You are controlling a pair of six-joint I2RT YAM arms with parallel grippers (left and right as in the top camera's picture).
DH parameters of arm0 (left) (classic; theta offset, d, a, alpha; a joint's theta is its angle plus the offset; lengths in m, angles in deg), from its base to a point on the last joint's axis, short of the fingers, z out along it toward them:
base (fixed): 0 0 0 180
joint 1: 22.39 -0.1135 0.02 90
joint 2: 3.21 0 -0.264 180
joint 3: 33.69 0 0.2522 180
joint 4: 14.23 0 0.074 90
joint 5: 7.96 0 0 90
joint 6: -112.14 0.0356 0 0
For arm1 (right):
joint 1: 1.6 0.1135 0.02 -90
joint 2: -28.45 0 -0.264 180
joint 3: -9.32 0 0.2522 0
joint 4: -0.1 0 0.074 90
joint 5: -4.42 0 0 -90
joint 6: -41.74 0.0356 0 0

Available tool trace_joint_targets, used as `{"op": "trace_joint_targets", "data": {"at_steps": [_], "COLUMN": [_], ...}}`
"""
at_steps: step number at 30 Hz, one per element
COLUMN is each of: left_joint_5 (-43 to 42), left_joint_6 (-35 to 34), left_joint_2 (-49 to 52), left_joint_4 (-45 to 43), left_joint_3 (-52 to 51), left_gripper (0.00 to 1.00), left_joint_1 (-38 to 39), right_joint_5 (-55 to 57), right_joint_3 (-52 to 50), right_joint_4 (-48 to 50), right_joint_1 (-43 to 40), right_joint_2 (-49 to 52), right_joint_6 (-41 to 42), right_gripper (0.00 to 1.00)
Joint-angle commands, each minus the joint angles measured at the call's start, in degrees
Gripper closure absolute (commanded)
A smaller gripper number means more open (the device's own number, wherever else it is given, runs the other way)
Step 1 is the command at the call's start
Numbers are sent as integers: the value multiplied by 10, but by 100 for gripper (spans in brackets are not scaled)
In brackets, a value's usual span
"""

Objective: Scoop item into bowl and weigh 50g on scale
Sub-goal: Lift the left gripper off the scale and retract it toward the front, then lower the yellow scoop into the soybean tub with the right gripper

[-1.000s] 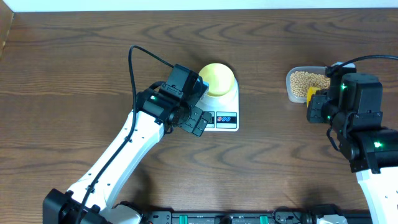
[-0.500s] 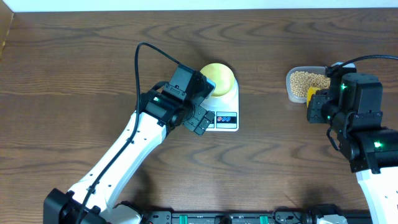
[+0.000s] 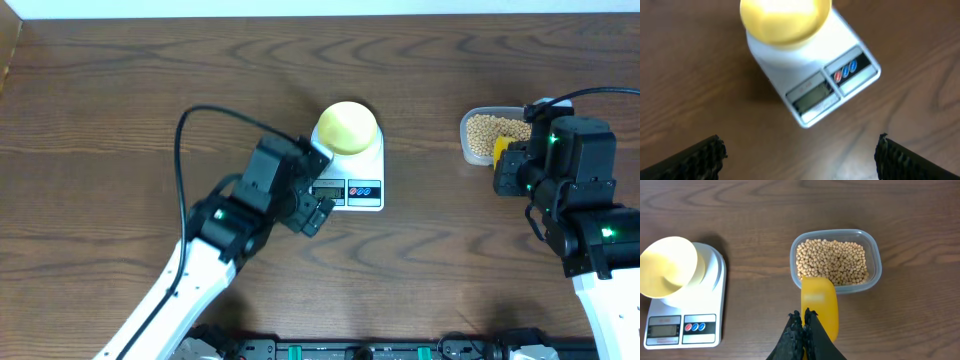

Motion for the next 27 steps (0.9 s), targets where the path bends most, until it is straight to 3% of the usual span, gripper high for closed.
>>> {"op": "trace_joint_targets", "data": {"at_steps": [1,21,27], "left_joint_5": [-14,-16,-16], "left_joint_6": [3,4,4], "left_joint_2": [-24,-23,-23], "left_joint_4": [-8,-14,-14], "left_joint_3": [-31,-33,-33], "left_gripper": [2,2,2], "left_joint_1": [1,1,1], "right_joint_5": [5,-5,-4], "right_joint_3": [9,9,9], "right_joint_4": [2,-13,-18], "right_joint_1": [-4,-5,-19], "right_joint_2": [0,4,34], "right_joint_6": [-5,-1,56], "right_gripper": [99,99,99]}}
